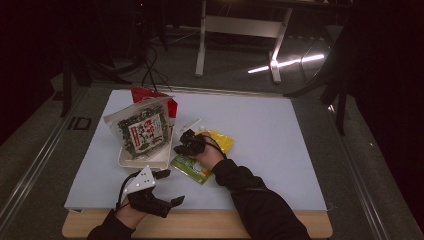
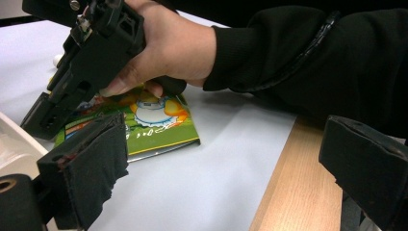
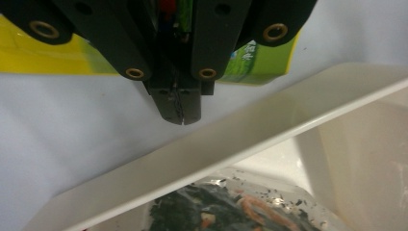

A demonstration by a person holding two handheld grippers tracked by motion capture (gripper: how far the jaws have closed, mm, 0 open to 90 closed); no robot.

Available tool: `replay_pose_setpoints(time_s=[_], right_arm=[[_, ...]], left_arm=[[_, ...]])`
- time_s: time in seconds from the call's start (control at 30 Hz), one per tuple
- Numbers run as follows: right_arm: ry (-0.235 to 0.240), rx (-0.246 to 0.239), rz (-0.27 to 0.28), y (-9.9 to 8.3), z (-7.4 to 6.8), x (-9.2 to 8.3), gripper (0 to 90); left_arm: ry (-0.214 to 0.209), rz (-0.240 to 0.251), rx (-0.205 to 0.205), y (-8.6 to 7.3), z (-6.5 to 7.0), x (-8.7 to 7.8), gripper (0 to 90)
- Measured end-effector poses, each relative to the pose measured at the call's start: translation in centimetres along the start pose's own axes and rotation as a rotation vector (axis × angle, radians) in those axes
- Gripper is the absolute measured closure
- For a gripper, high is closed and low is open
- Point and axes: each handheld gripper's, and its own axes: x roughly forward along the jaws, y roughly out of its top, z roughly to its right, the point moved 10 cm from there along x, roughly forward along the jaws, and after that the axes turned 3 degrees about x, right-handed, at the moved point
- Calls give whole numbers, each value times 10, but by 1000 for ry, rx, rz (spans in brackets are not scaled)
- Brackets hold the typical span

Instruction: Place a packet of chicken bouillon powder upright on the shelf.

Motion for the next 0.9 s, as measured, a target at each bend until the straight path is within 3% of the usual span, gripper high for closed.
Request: replay_pose_setpoints(time_s=[0.17,0.4,0.57,0.9], right_arm=[[6,-19,-17,-5,-7,-3,899],[37,-49,-26,-27,-24,-20,891],[30,-95,-42,-46,-35,-34,888],[66,-65,-11,-66,-43,-56,880]], left_arm=[[-4,-2,2,0,1,1,42],[-5,-3,2,0,1,2,42],[-10,-8,7,0,2,5,42],[-22,-10,9,-1,4,10,42]])
